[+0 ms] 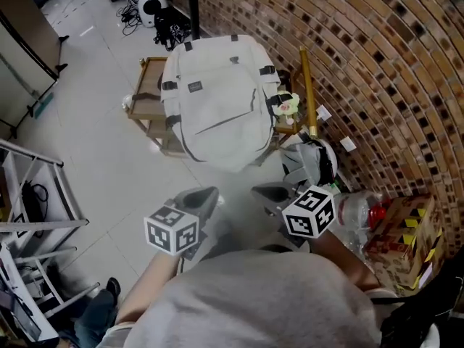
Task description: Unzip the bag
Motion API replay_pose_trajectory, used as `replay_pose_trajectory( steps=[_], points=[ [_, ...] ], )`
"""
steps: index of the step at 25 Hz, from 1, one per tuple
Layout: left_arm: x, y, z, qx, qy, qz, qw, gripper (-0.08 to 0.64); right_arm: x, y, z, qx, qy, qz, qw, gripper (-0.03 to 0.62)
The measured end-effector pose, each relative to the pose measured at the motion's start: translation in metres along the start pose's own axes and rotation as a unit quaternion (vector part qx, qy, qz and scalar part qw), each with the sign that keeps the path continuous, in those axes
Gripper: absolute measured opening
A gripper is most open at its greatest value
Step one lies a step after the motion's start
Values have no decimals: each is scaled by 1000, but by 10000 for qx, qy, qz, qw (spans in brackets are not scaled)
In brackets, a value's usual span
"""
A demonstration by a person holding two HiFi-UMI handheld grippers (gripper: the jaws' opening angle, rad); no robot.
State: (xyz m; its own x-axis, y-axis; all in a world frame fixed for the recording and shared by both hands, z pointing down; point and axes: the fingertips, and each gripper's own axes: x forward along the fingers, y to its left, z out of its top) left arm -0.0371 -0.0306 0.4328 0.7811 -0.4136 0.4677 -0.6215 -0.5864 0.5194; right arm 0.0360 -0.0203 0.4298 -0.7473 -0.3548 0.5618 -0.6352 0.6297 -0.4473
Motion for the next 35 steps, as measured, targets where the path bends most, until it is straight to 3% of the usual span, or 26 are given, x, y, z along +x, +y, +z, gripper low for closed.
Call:
replay_pose_trajectory(
  steps=[6,15,20,26,35],
  points=[
    [7,-86,-67,146,-31,-174,9997,2,-40,43,-59,-297,-30,434,9986,2],
    [-20,-264,-199,153,-152,193,9996,2,-184,118,-217,-233,-133,554,9981,2],
    [-47,-336,-226,296,-228,425,9984,1,-241,154,-241,-261,-422,694,9964,2],
    [-68,-366,-237,344,-315,604,9971,2,-266,188,-248,-508,-622,818,9934,2],
    [-88,-360,-241,288,-407,732,9961,2,-257,199,-253,-488,-586,786,9940,2]
  ],
)
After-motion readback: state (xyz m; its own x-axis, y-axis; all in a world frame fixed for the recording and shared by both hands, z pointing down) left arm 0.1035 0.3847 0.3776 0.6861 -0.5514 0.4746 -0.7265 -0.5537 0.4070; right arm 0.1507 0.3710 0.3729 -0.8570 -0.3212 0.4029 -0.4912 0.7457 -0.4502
